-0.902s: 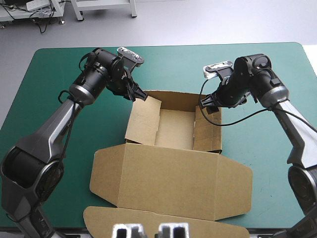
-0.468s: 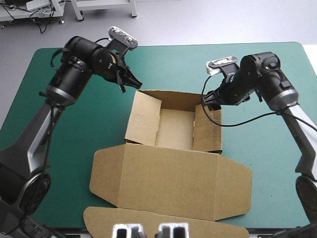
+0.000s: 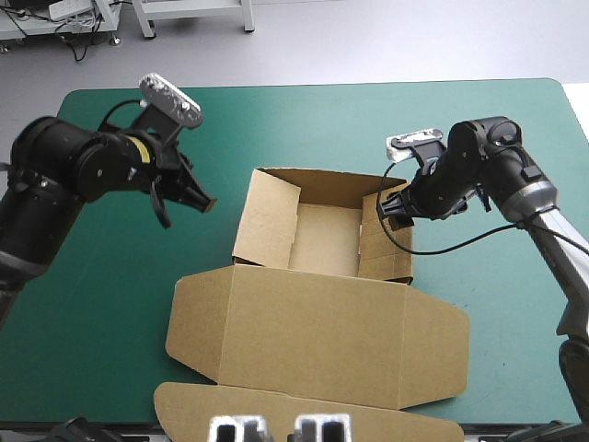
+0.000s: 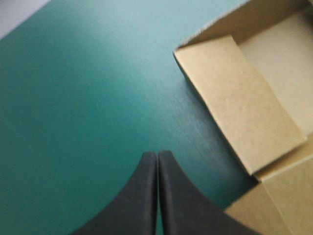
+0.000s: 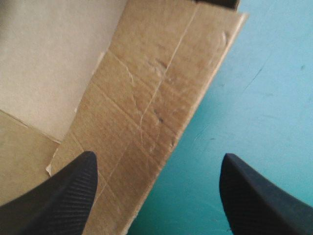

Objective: Fold the box

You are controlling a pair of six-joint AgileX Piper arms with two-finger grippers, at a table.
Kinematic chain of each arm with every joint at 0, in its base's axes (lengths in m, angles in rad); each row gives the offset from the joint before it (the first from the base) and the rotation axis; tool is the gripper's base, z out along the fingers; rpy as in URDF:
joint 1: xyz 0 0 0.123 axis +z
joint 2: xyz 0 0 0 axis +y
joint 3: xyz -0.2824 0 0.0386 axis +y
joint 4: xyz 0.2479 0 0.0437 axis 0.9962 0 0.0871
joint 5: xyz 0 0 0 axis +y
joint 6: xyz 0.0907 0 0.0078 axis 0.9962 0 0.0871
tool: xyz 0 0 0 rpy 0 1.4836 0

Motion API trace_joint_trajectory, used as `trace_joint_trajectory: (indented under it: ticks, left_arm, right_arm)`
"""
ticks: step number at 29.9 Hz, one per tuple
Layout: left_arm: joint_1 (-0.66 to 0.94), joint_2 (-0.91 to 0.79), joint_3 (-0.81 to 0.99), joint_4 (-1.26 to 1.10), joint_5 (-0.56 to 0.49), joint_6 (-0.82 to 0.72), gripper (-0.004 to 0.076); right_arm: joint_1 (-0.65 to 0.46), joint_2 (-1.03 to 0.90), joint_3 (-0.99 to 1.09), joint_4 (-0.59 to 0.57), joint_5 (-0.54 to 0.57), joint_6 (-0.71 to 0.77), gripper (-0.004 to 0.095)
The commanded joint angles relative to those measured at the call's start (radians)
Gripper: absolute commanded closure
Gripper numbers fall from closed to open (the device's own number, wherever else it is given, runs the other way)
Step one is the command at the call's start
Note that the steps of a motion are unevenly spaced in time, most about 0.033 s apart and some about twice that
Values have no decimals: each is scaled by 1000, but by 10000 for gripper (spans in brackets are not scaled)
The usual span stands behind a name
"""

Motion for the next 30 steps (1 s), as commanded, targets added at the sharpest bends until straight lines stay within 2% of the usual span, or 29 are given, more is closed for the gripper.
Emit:
trace_joint_trajectory:
  ticks: [1,8,12,15,19,25,28,30]
  left_arm:
    - [-4,-116,132,29,35,-34,731]
    - [-4,-261,422,130,35,-162,731]
    - [-4,-284,482,123,33,-205,731]
    - [-4,-284,490,99,31,-210,731]
    - [-4,-283,490,90,29,-210,731]
    - [-4,-283,490,67,33,-210,731]
    - [-4,-283,490,56,33,-210,731]
    - [-4,-283,490,54,33,-210,731]
  right_arm:
    - [-5,-41,41,12,-39,-1,252]
    - [-5,-19,88,29,-122,-1,252]
    - [-5,15,86,70,-162,-25,257]
    - [-5,52,85,88,-153,-69,308]
    - [-5,101,85,73,-144,-71,431]
    - [-5,112,54,62,-152,-127,746]
    - [-7,112,1,-13,-143,-129,914]
    - [-18,112,-48,-63,-129,-123,928]
